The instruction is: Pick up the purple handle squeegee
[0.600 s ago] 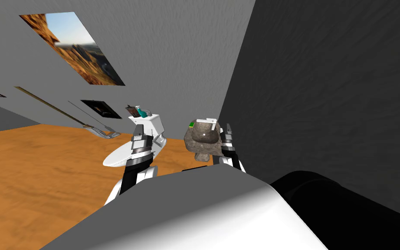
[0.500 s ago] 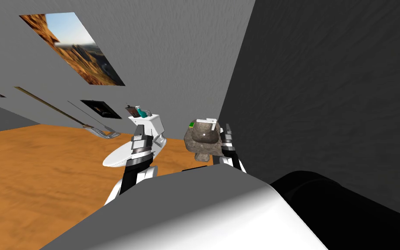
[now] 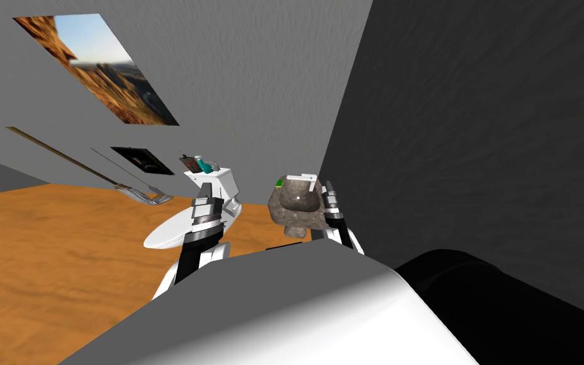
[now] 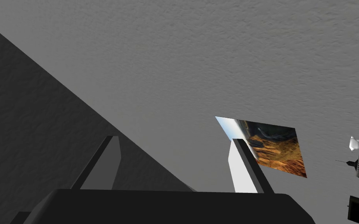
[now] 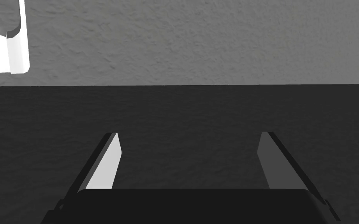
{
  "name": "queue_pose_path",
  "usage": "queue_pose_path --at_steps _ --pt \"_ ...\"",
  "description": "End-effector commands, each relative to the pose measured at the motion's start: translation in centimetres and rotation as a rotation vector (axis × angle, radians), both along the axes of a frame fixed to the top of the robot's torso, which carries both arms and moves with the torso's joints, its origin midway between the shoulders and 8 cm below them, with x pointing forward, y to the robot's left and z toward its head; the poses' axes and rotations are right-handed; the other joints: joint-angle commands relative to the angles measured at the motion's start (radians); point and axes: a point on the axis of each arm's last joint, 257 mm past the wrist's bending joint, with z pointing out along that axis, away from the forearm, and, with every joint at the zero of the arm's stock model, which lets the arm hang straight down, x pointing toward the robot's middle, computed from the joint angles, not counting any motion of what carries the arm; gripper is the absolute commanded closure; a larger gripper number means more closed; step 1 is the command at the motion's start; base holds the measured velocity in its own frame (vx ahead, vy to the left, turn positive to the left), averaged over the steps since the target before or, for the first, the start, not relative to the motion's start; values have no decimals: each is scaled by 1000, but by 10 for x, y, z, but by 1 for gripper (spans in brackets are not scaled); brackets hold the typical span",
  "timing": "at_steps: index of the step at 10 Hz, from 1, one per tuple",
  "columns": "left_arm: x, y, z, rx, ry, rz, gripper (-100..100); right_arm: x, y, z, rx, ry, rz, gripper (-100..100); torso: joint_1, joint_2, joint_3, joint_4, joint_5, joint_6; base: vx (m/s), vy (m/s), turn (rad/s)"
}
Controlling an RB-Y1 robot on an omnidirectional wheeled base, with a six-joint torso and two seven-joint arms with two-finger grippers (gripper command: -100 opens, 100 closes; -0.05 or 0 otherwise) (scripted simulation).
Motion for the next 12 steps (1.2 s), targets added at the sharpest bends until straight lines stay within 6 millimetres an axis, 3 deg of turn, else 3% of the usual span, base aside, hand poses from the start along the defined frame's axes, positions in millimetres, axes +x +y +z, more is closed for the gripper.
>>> queue_pose_path --at_steps 1,7,12 --pt "0 0 0 0 0 0 0 4 -1 -3 -76 1 -25 -100 0 0 0 0 0 0 49 10 -33" --pt "0 0 0 0 0 0 0 21 -15 -23 -360 25 -151 -100 0 0 0 0 0 0 55 11 -36" --pt "0 0 0 0 0 0 0 36 -34 -55 -582 86 -265 -100 0 0 0 0 0 0 48 12 -46"
